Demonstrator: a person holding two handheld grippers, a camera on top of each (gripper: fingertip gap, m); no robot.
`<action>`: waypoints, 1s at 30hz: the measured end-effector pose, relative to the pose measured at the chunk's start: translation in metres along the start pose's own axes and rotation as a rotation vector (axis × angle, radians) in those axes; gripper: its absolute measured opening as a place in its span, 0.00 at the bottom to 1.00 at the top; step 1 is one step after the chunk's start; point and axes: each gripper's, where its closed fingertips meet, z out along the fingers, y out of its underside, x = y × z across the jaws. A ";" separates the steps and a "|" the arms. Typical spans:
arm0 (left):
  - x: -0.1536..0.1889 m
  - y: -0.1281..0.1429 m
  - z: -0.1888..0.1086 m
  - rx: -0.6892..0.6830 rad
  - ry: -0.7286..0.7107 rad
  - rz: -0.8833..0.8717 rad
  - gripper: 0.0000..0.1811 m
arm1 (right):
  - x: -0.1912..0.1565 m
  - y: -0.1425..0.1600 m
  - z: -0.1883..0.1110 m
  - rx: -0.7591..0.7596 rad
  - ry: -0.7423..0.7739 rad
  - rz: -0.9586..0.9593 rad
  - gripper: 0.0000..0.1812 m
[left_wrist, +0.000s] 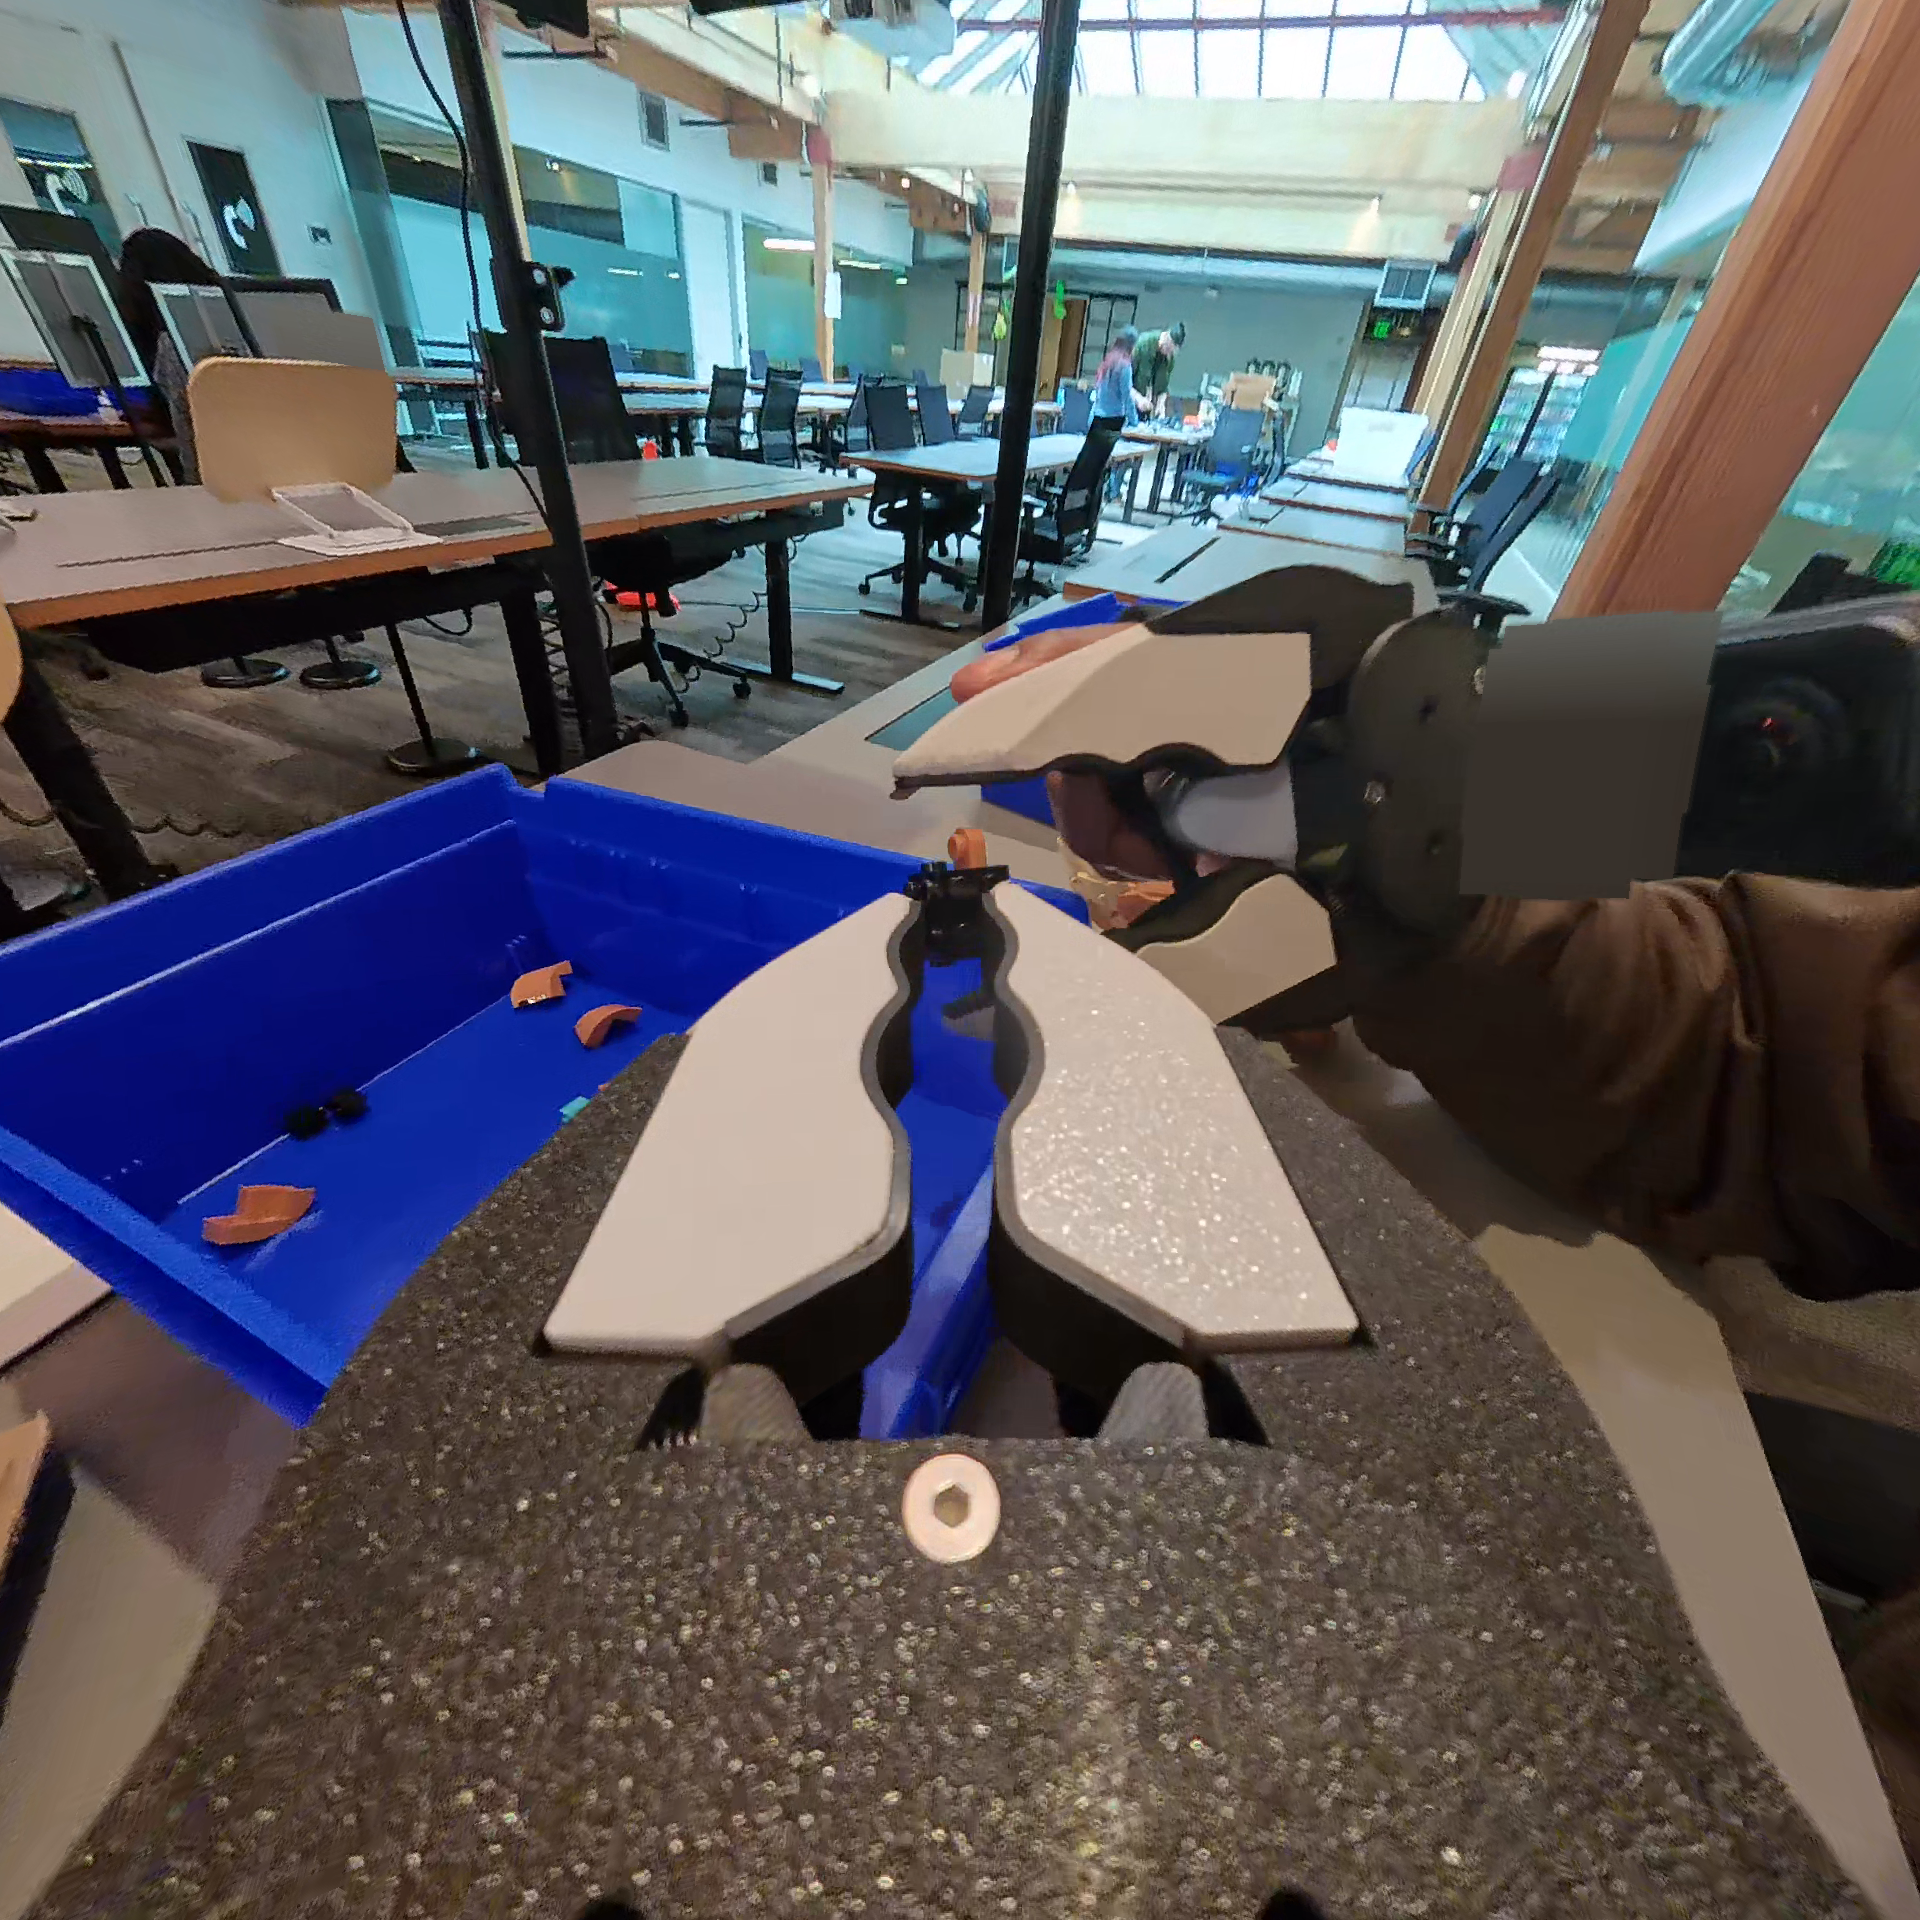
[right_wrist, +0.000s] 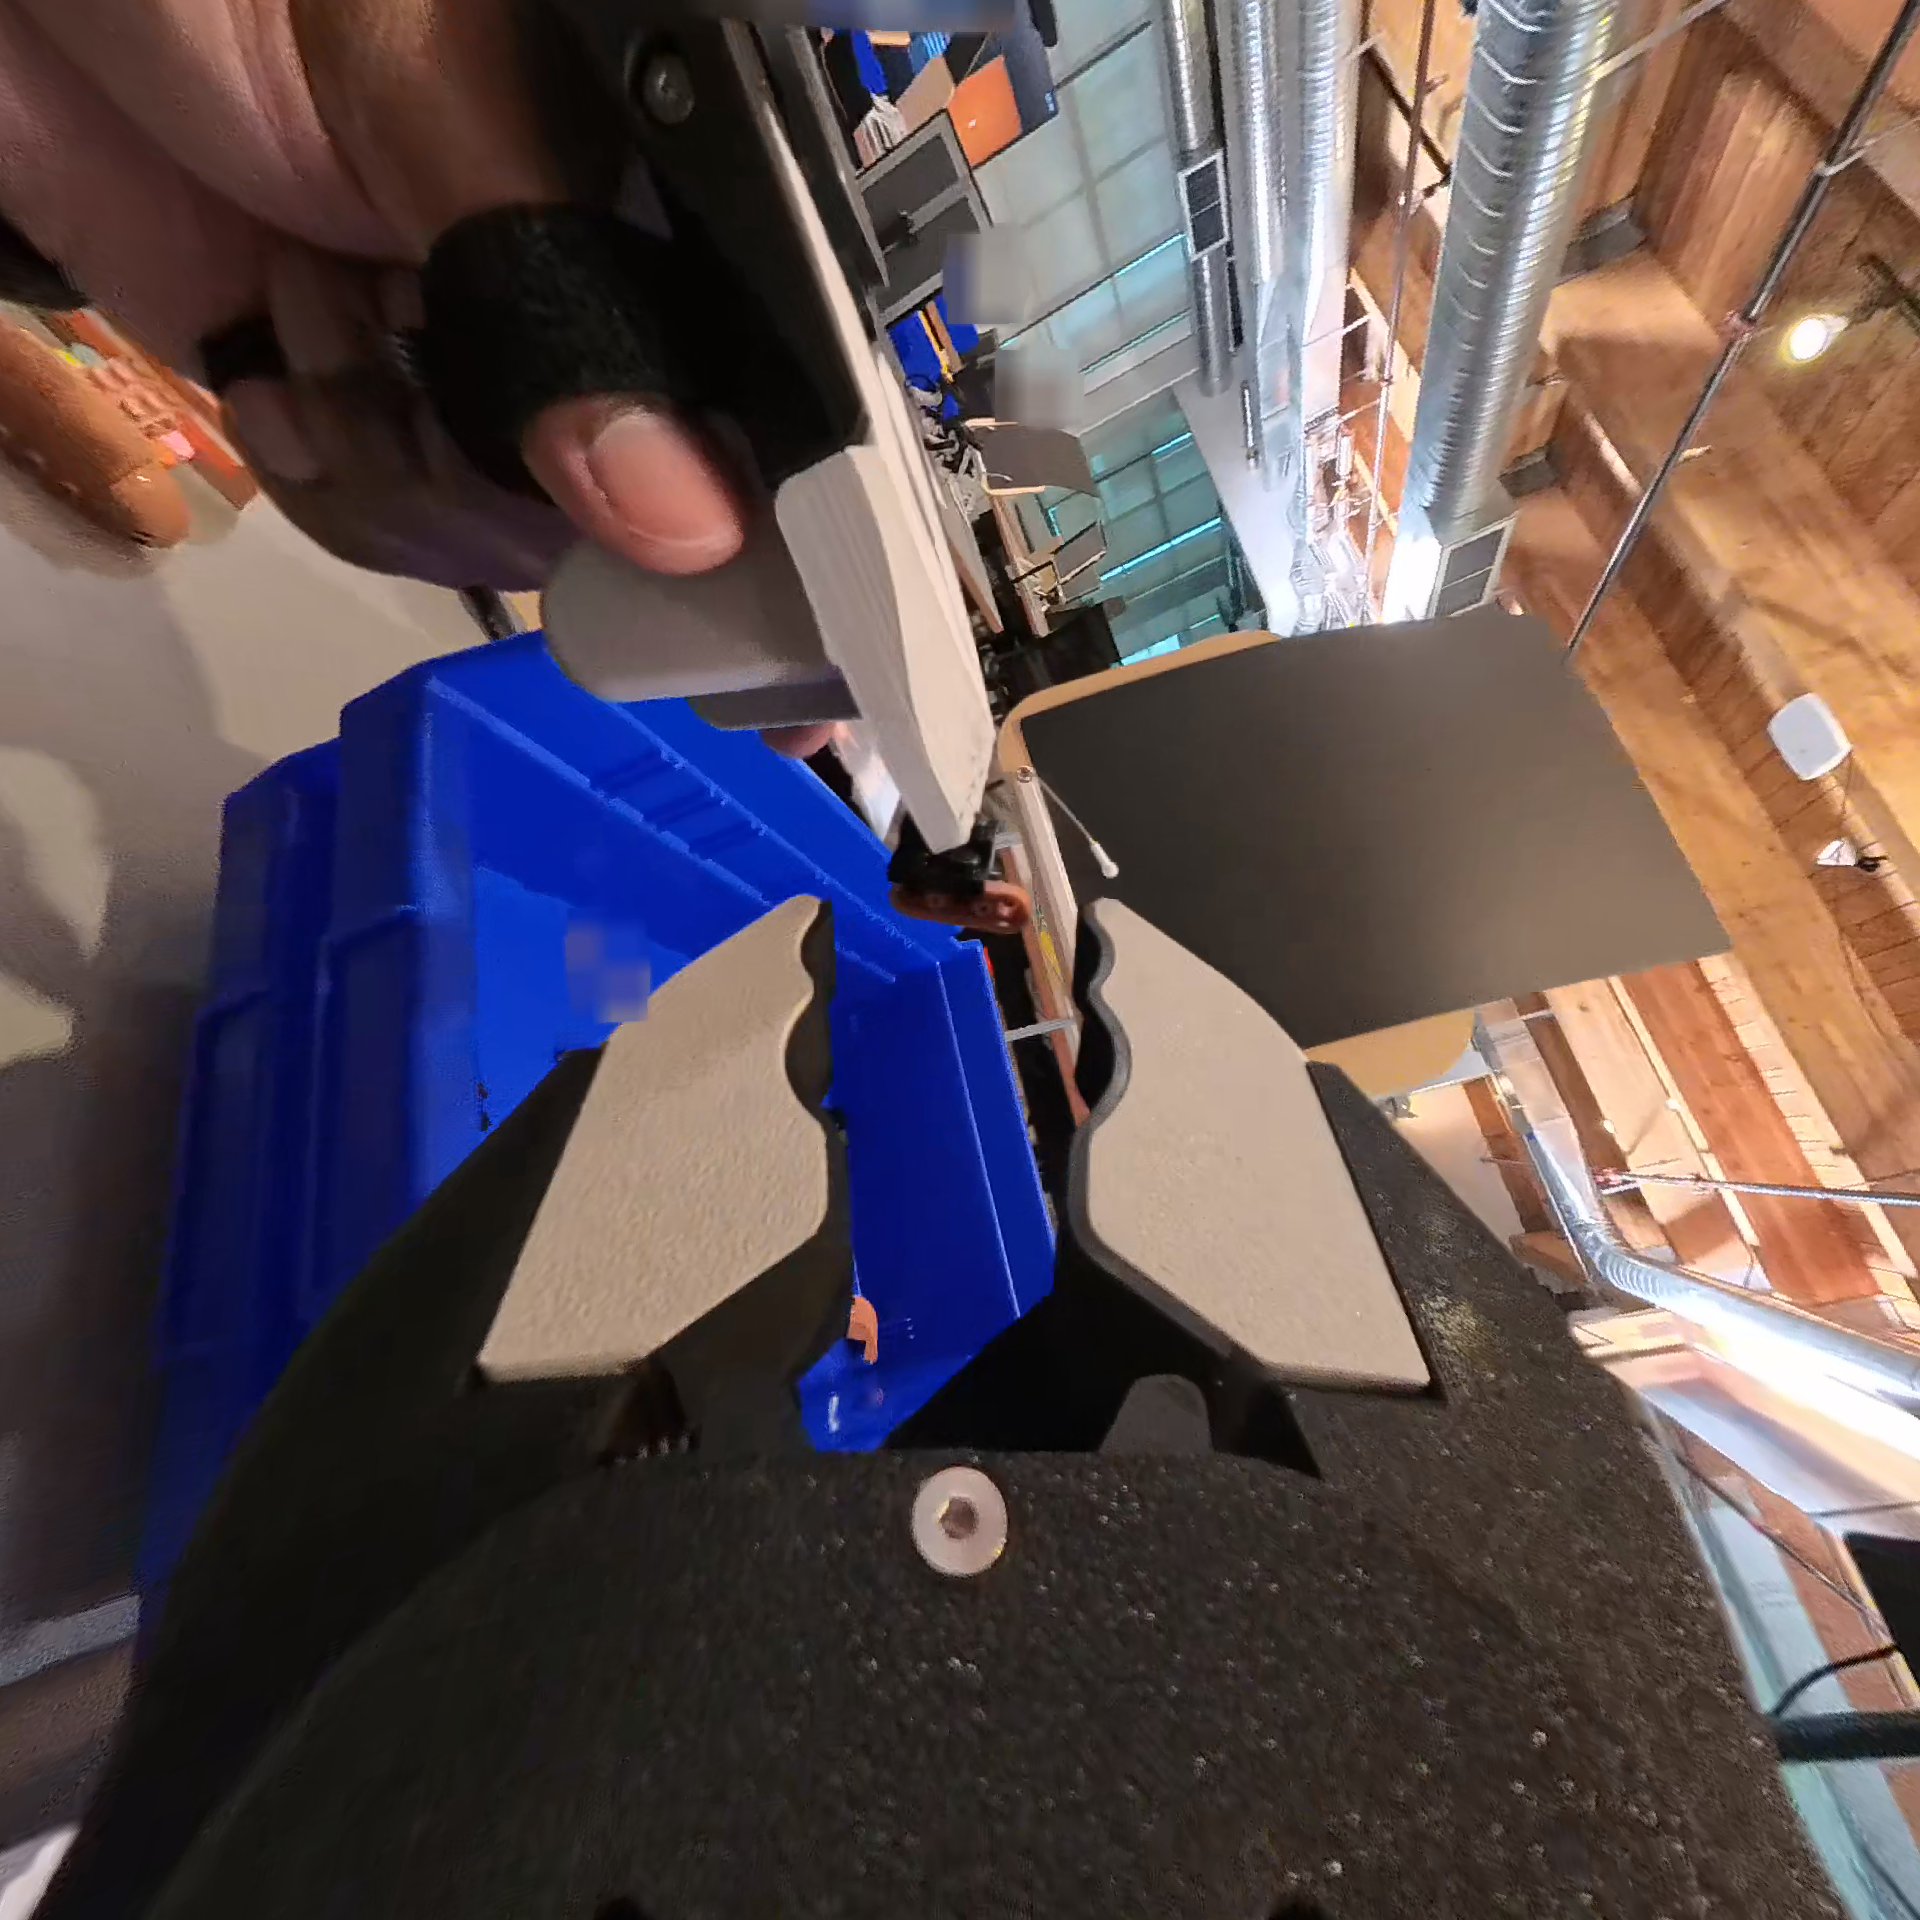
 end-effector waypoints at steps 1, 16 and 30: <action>0.000 0.001 0.000 0.009 0.009 -0.014 0.05 | -0.002 0.000 0.002 -0.002 0.002 0.000 0.23; -0.004 0.021 0.004 -0.082 -0.023 0.019 0.15 | -0.015 0.008 0.010 -0.044 -0.014 -0.067 0.14; -0.004 0.021 0.005 -0.041 -0.004 -0.061 0.10 | -0.014 0.005 0.007 -0.053 0.028 -0.165 0.14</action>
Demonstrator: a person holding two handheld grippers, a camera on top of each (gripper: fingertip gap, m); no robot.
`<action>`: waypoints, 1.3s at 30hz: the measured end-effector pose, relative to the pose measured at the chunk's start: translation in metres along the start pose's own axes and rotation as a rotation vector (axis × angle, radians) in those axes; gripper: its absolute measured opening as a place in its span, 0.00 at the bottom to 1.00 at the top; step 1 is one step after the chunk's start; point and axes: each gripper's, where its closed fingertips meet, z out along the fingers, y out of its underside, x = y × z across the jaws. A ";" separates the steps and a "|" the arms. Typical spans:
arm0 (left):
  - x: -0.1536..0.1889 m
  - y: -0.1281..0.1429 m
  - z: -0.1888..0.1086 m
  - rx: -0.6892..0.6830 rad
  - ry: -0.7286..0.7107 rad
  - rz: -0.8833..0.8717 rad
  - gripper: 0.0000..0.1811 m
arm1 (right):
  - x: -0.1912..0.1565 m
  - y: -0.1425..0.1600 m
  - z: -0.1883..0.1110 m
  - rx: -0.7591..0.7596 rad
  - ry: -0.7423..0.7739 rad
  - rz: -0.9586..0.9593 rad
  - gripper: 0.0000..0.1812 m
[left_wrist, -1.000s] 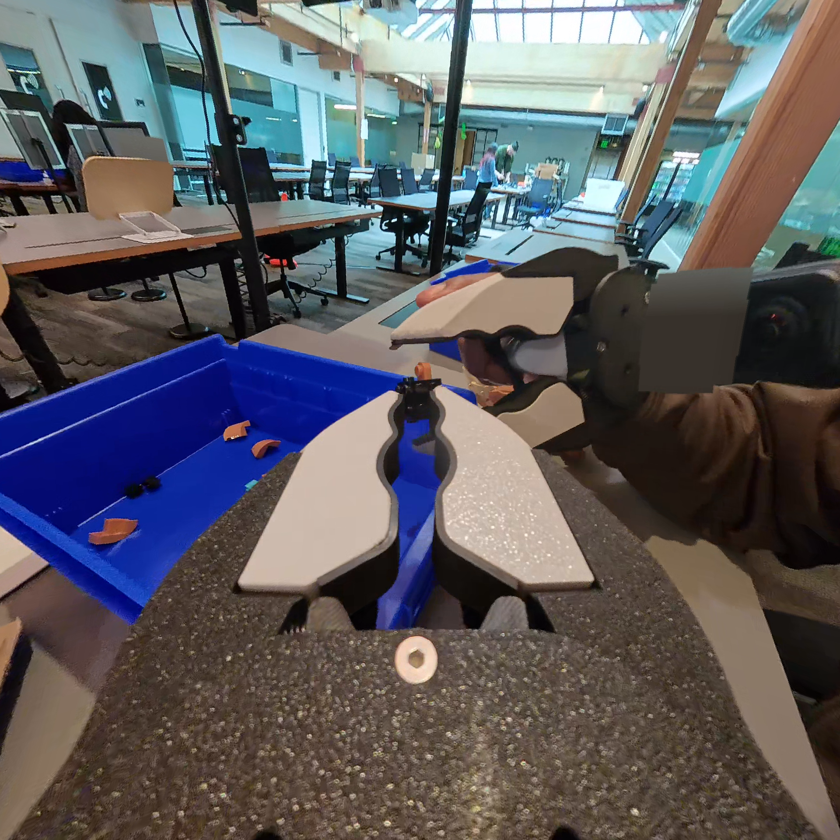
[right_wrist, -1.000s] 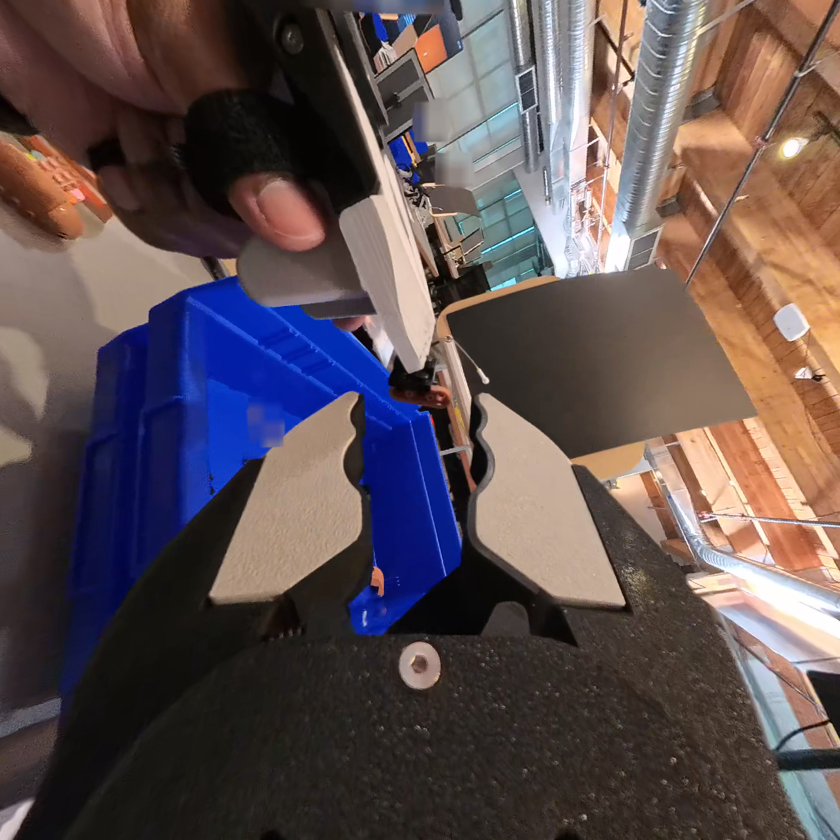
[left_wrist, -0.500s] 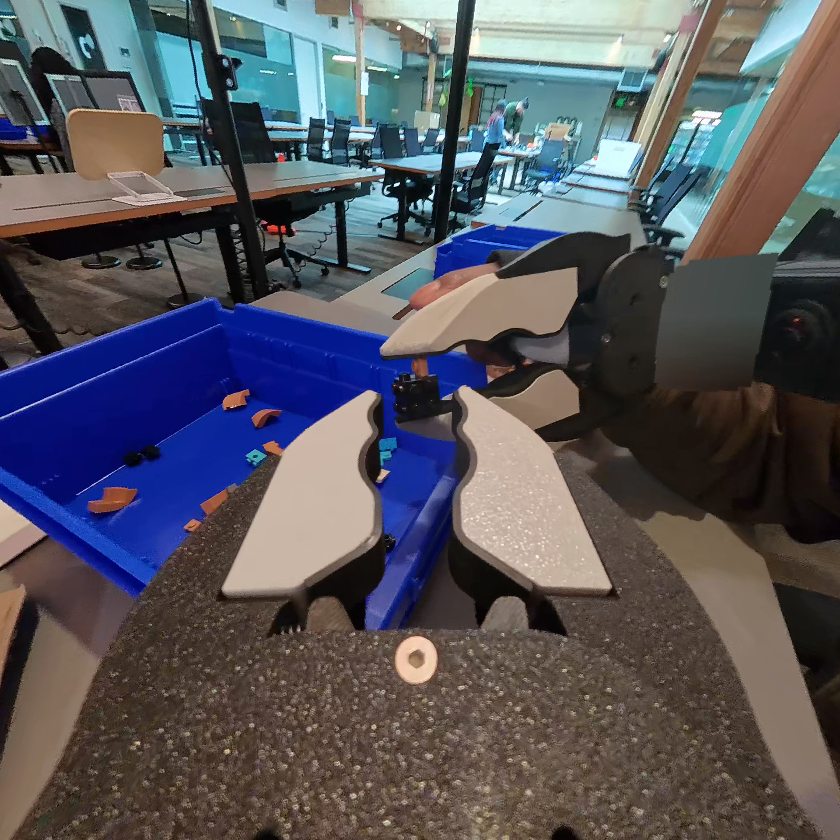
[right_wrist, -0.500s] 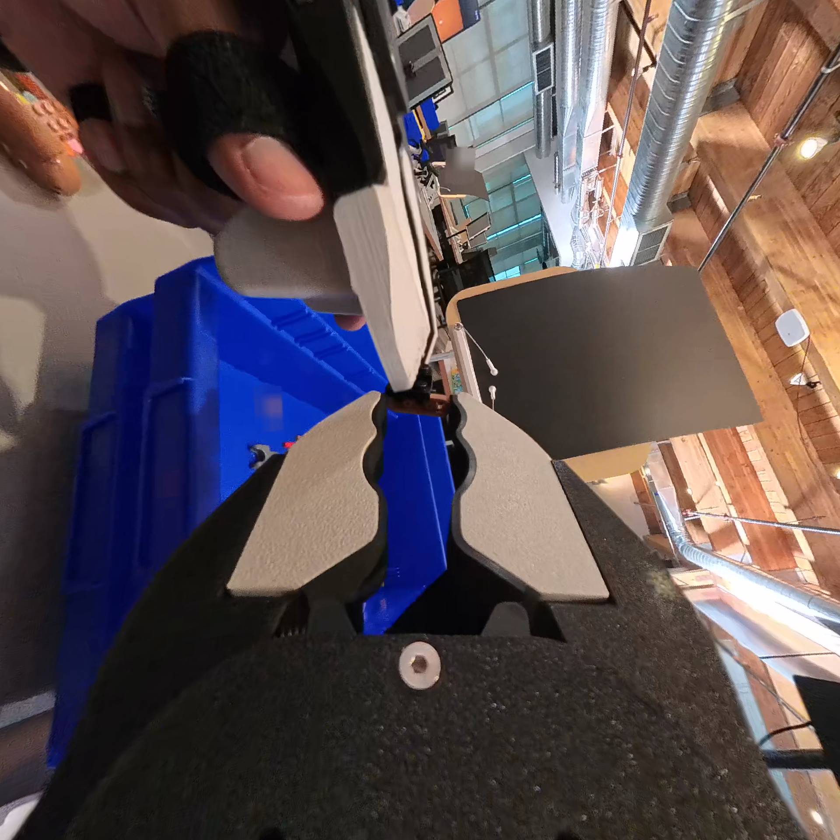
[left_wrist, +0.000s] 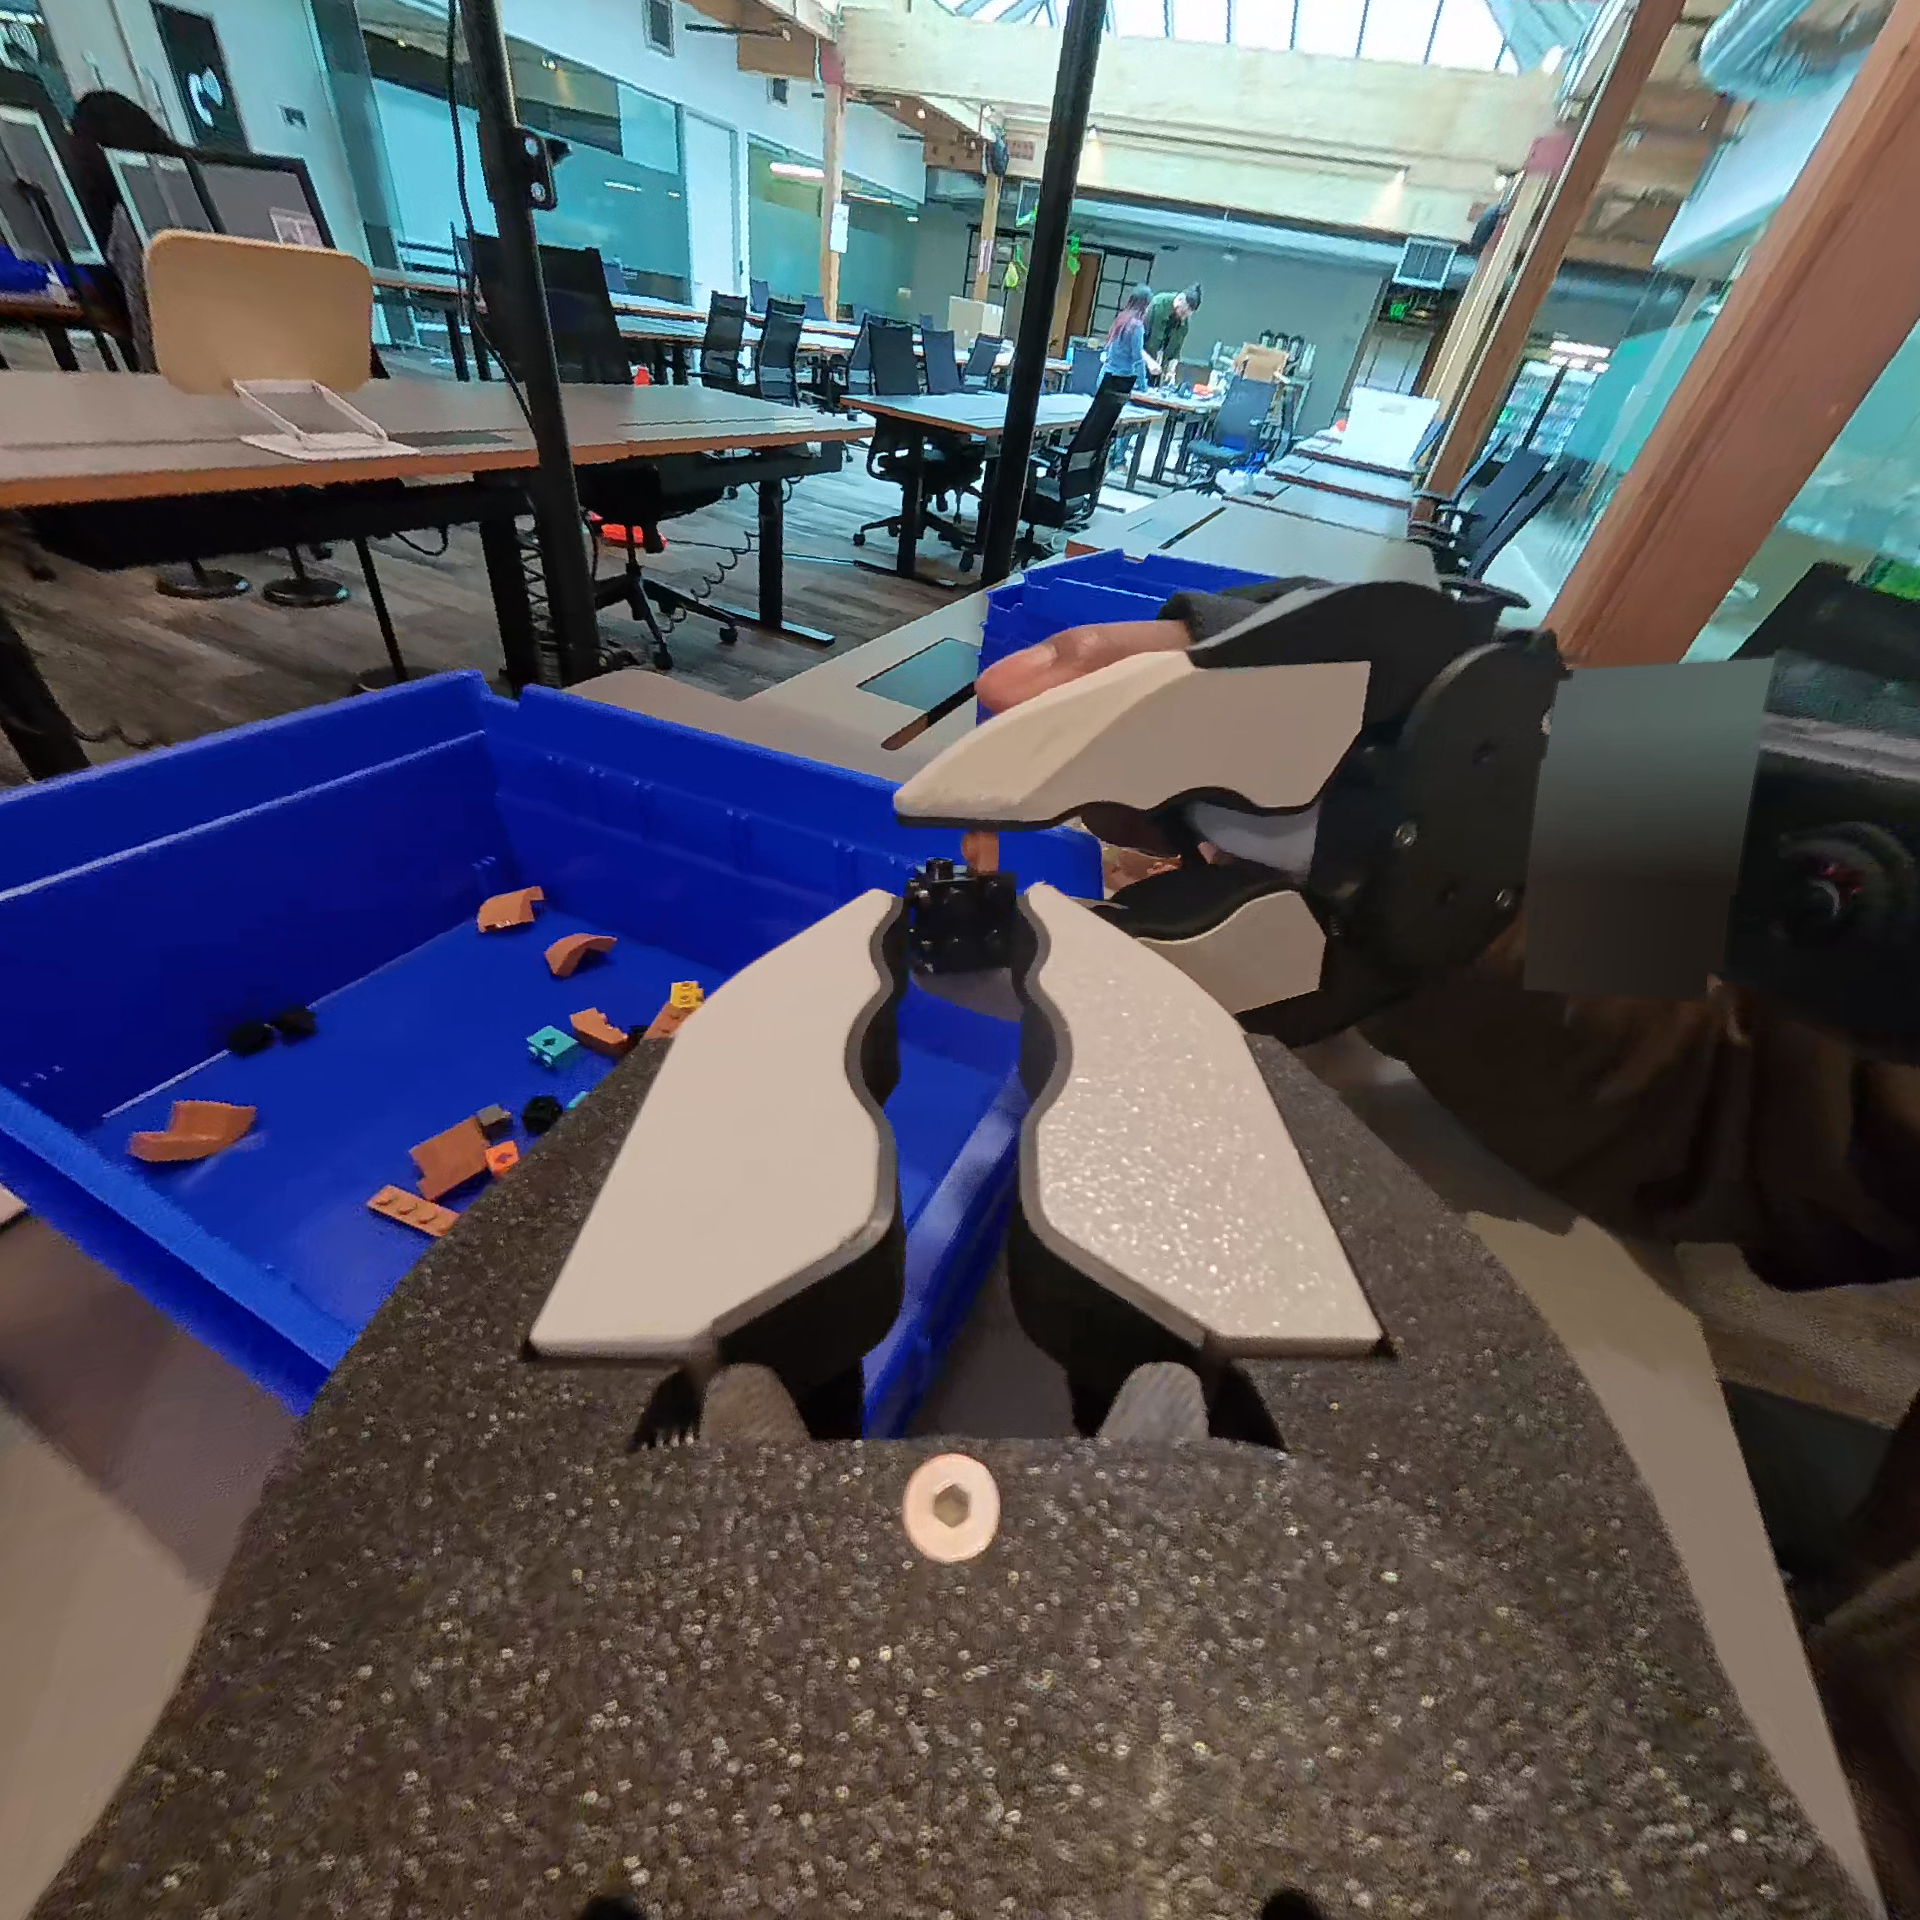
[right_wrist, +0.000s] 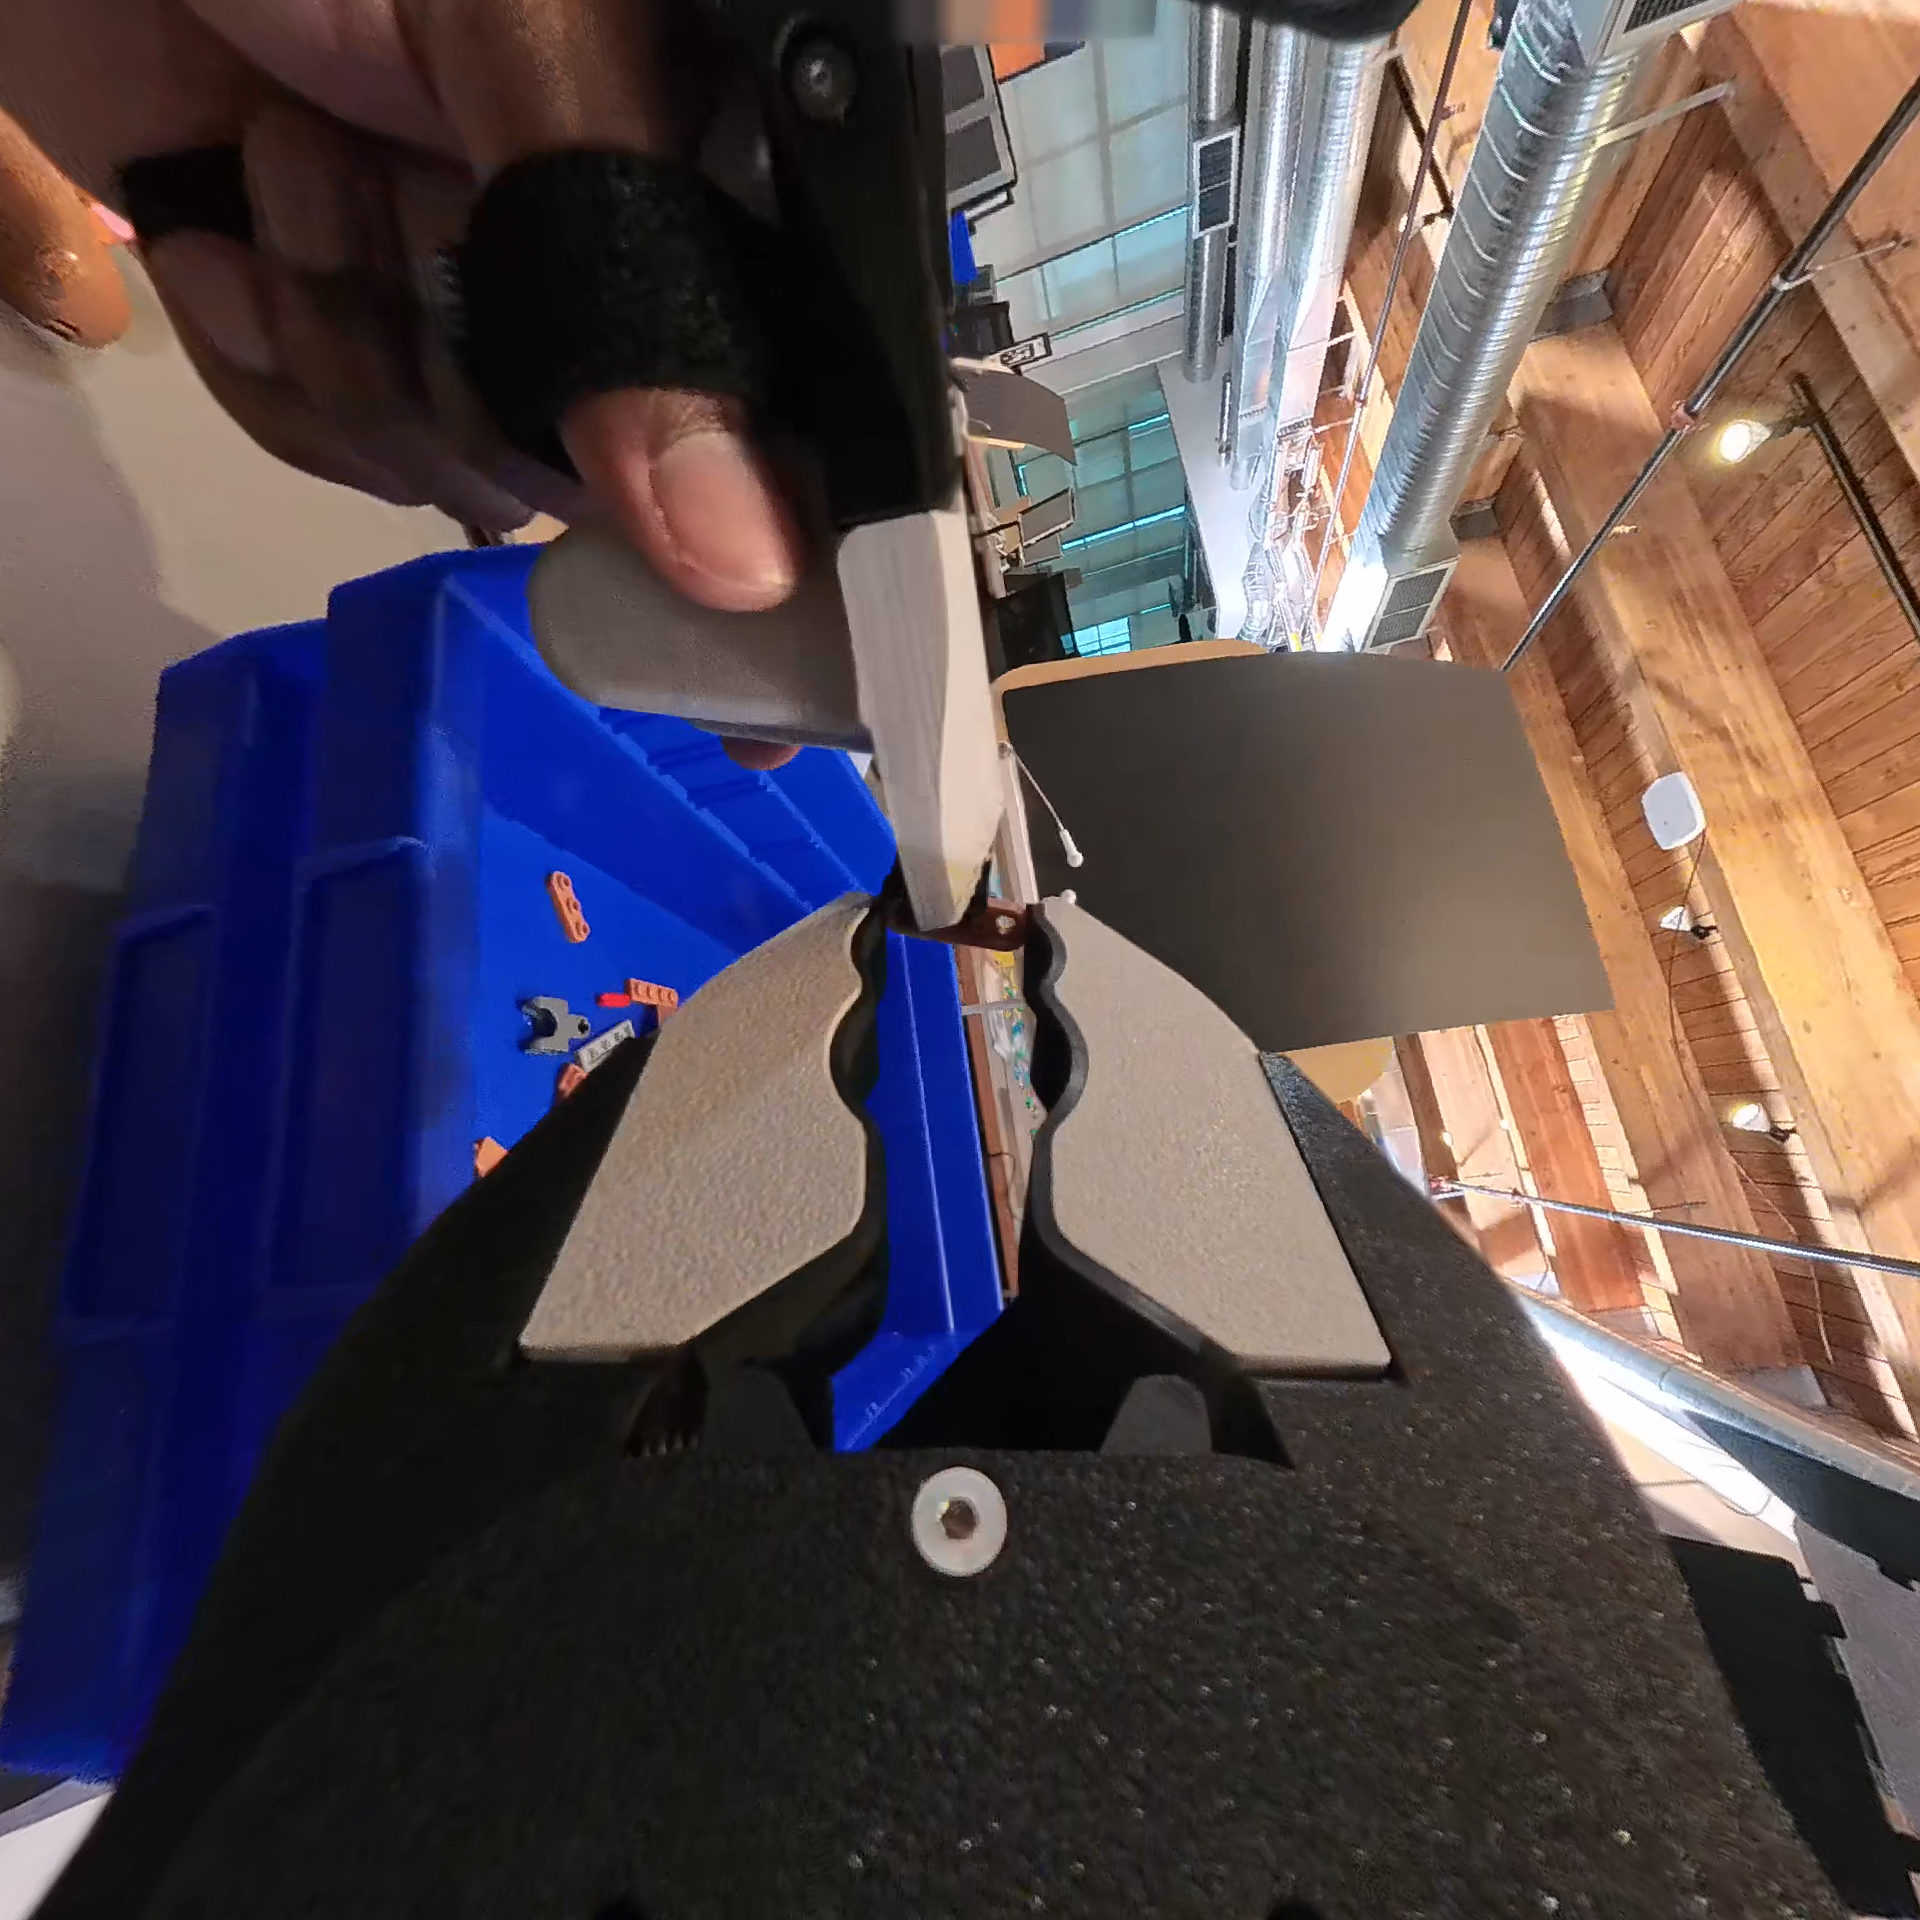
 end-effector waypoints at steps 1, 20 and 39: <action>0.000 0.000 0.000 0.001 0.003 -0.016 0.10 | 0.000 0.000 0.000 0.001 0.007 -0.008 0.14; -0.007 -0.007 -0.003 0.097 0.061 -0.260 0.10 | 0.006 0.000 0.000 0.018 0.129 -0.048 0.13; -0.015 -0.027 -0.018 0.281 0.038 -0.289 0.10 | 0.011 0.059 0.013 -0.420 0.110 -0.061 0.10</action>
